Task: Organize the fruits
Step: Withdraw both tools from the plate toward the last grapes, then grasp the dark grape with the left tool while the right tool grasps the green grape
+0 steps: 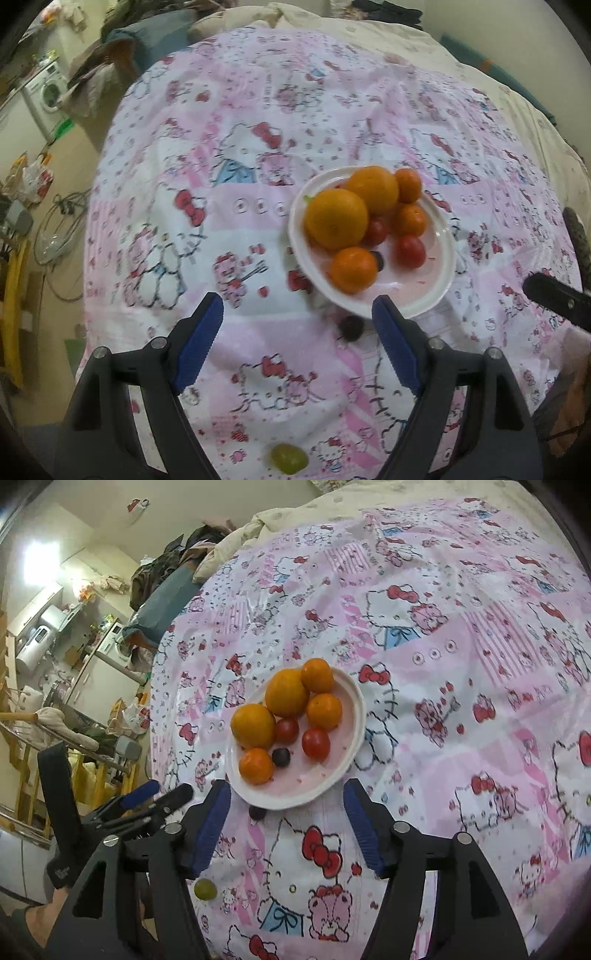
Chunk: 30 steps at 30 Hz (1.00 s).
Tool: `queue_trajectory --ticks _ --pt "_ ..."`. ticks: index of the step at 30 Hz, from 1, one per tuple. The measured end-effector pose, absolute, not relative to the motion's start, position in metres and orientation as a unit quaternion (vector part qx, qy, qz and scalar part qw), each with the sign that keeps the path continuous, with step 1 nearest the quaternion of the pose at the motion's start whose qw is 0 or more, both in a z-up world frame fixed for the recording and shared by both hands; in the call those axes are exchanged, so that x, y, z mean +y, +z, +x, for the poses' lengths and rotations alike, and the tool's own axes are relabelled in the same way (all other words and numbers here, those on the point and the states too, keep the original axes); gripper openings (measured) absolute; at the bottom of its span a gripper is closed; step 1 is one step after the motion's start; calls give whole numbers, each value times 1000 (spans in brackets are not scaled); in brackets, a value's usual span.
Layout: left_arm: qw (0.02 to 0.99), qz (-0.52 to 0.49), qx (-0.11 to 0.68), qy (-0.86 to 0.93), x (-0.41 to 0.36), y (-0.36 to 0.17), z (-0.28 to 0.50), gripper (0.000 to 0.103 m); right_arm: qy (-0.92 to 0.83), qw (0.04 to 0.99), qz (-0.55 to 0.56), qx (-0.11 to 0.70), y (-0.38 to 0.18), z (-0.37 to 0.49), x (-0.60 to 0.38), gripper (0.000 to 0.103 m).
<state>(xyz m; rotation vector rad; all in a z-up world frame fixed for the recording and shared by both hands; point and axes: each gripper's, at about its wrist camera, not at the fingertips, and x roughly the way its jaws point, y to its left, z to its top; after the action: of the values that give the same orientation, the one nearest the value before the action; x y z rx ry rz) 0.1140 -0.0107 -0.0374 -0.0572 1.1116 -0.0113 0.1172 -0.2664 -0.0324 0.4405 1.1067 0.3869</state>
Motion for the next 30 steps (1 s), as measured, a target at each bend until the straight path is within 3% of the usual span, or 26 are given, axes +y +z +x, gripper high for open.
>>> queue_trajectory --ticks 5,11,20,23,30 --pt "843 -56 536 9 5 -46 111 80 164 813 207 518 -37 116 -270 74" --pt "815 -60 577 -6 2 -73 112 78 141 799 222 540 -53 123 -275 74" --pt "783 -2 617 -78 -56 -109 120 46 136 799 223 542 -56 124 -278 74" --pt "781 27 620 -75 -71 -118 126 45 135 797 230 541 -56 123 -283 74" --pt "778 47 622 -77 -85 -126 140 20 130 793 235 546 -59 125 -291 74"
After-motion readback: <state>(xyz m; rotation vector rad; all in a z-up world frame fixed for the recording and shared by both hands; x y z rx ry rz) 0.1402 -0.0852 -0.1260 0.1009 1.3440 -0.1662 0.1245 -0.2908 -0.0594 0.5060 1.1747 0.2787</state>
